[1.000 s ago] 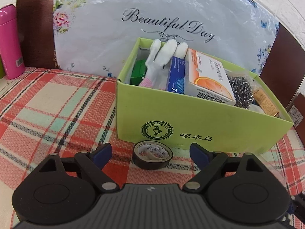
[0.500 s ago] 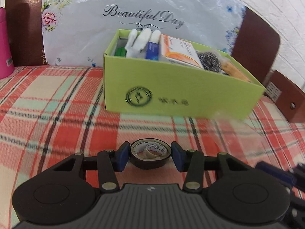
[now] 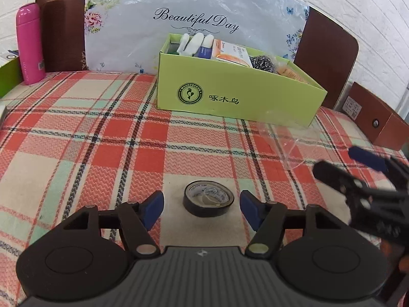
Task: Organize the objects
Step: 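Grasp the black tape roll with the left tool while the right tool grasps the clear cup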
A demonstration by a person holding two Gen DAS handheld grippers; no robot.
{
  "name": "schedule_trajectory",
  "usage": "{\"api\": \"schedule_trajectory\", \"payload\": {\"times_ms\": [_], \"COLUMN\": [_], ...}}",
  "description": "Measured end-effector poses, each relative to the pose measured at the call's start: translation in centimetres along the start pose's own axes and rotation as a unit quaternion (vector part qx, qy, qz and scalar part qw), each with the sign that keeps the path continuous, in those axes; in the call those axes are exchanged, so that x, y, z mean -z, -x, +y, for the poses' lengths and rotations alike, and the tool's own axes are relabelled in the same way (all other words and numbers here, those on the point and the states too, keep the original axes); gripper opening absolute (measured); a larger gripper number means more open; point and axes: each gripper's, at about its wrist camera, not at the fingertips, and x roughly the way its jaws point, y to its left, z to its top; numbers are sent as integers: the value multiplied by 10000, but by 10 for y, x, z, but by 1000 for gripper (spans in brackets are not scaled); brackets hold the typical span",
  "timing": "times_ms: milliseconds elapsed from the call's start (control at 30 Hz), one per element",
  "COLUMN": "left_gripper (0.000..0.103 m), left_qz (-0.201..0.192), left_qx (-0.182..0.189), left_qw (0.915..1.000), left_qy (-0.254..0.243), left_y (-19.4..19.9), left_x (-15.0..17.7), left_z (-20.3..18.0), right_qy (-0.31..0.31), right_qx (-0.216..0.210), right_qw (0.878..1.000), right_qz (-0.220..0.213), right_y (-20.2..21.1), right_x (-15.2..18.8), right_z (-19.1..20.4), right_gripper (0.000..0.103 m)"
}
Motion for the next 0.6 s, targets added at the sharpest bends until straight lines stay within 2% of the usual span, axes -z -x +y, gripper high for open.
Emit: {"api": "schedule_trajectory", "payload": {"times_ms": [100,267,300,367,600], "left_gripper": [69,69,69,69,69], "left_qz": [79,106,99,101,91], "left_qx": [-25,-5,10,54,144], "left_qw": [10000,9998,9998,9998,9996], "left_qy": [46,146,143,157,214], "left_y": [-2,-6,-6,-9,-18], "left_x": [3,4,3,2,-4], "left_z": [3,5,5,4,-5], "right_qy": [202,337,320,180,-156], "right_qx": [87,156,149,59,87], "right_qw": [9997,9989,9986,9988,9991], "right_qz": [84,302,383,443,373], "right_y": [-23,-57,-62,-63,-43], "right_x": [-2,-3,-3,-3,1], "right_z": [2,6,6,3,-2], "right_gripper": [97,96,93,66,67]}}
